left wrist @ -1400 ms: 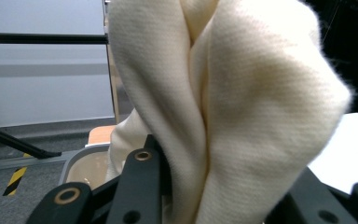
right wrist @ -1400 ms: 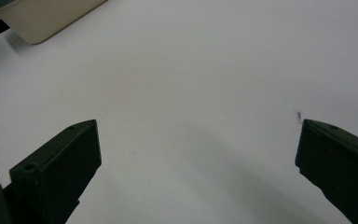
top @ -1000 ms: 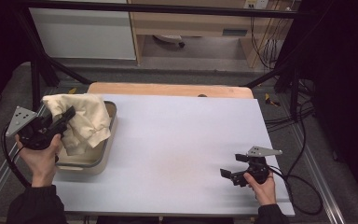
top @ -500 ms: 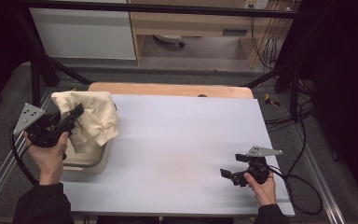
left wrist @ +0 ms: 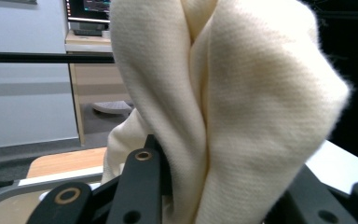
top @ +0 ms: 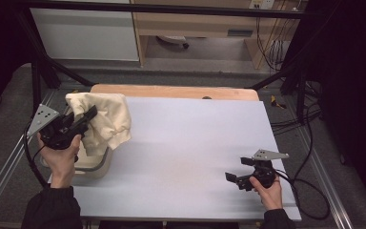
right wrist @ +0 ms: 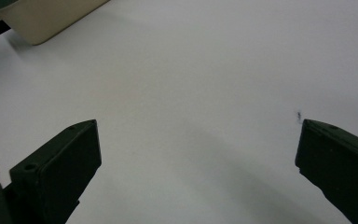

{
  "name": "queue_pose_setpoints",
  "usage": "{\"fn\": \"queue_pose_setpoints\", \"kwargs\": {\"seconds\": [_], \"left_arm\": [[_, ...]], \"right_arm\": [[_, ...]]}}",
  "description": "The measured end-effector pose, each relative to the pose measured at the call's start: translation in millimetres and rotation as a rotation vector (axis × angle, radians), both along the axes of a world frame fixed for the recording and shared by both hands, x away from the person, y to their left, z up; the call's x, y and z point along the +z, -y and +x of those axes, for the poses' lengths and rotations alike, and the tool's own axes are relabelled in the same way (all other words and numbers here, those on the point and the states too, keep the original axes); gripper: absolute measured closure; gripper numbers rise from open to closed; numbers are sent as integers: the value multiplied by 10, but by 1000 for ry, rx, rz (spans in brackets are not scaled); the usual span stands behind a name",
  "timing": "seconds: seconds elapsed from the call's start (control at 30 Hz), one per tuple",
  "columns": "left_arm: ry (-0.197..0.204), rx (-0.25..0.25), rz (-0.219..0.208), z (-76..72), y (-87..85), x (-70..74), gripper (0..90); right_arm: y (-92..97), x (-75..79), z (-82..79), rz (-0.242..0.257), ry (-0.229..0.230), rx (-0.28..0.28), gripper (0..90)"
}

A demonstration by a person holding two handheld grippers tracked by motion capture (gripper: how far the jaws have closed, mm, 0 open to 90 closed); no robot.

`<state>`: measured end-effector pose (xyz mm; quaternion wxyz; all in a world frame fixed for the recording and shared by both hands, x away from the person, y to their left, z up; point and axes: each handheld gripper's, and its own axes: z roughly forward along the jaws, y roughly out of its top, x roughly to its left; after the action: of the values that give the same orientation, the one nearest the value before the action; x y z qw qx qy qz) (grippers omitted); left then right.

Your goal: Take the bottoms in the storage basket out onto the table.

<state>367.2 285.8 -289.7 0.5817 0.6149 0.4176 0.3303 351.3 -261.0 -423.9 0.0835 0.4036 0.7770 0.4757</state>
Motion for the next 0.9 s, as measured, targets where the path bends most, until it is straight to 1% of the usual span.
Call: {"fn": "queue_pose_setpoints", "kwargs": {"seconds": [0.37, 0.53, 0.9], "left_arm": [[3, -39, 5, 26, 180, 11, 683], [1, -49, 5, 33, 239, 9, 683], [0, -94, 23, 57, 437, -4, 683]], "right_arm": [[0, 0, -1, -1, 0, 1, 6], [5, 3, -1, -1, 1, 2, 6], [4, 3, -2, 0, 1, 3, 6]]}}
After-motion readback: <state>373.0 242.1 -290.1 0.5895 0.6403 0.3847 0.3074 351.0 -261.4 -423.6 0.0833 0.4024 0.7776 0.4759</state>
